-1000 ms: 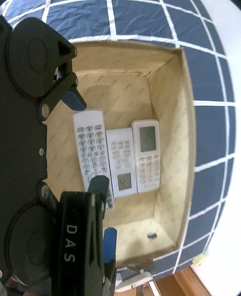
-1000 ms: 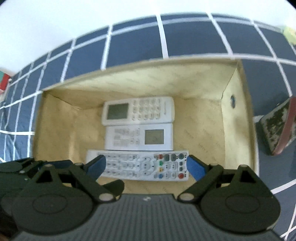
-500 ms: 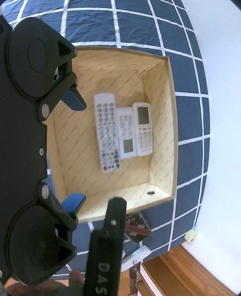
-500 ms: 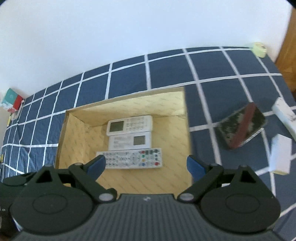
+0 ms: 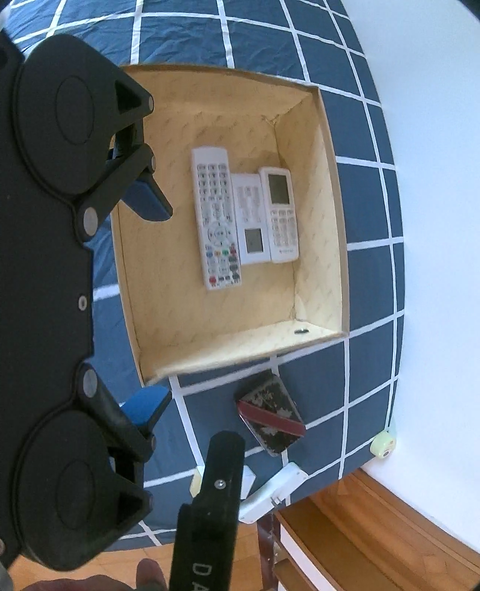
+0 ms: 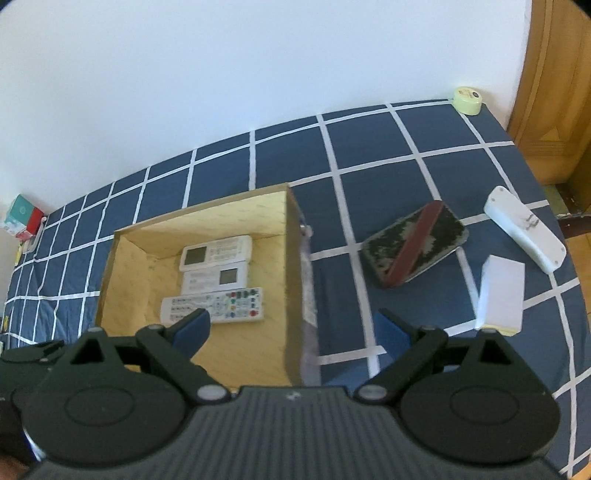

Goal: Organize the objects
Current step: 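Move the right gripper to the camouflage case with red strap, then close the right gripper on the camouflage case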

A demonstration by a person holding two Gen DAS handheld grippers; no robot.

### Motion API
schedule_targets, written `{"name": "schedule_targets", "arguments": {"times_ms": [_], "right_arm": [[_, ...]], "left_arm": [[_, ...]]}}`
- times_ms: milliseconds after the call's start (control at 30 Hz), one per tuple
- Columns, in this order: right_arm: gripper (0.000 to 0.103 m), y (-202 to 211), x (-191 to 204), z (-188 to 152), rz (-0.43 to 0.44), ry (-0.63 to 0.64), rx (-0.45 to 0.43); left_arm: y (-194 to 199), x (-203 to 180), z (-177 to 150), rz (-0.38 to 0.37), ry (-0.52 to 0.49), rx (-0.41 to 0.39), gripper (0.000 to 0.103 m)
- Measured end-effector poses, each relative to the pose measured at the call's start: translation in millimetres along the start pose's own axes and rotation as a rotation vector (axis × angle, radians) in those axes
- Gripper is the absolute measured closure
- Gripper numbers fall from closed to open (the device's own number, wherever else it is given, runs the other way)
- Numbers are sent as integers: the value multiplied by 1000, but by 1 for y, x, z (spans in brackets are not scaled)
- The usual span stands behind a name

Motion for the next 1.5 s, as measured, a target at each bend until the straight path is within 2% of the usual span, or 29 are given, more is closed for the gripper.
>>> {"name": "schedule_targets", "arguments": {"times_ms": [400,800,1167,1500], "right_arm": [[8,24,-94,17,22,14,24],[8,13,-178,32,34,51,96],[8,-20,-200,62,87,125,177],[8,-77,-209,97,122,167,260]], "left_arm": [[-13,-69,8,44,76,9,6],[-50,-132,10,73,159,51,6],[-80,-156,34,115,247,71,6],[-123,-156,62,144,315,131,6]]}}
Point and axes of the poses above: each gripper's, at about its wrist camera, not at the fingertips, and y roughly against the way its jaws point, x to its left, z to its top, the point moved 5 cm from there along -y, roughly the way its jaws point, and after that the axes turned 5 degrees about z, right-handed, at the moved point
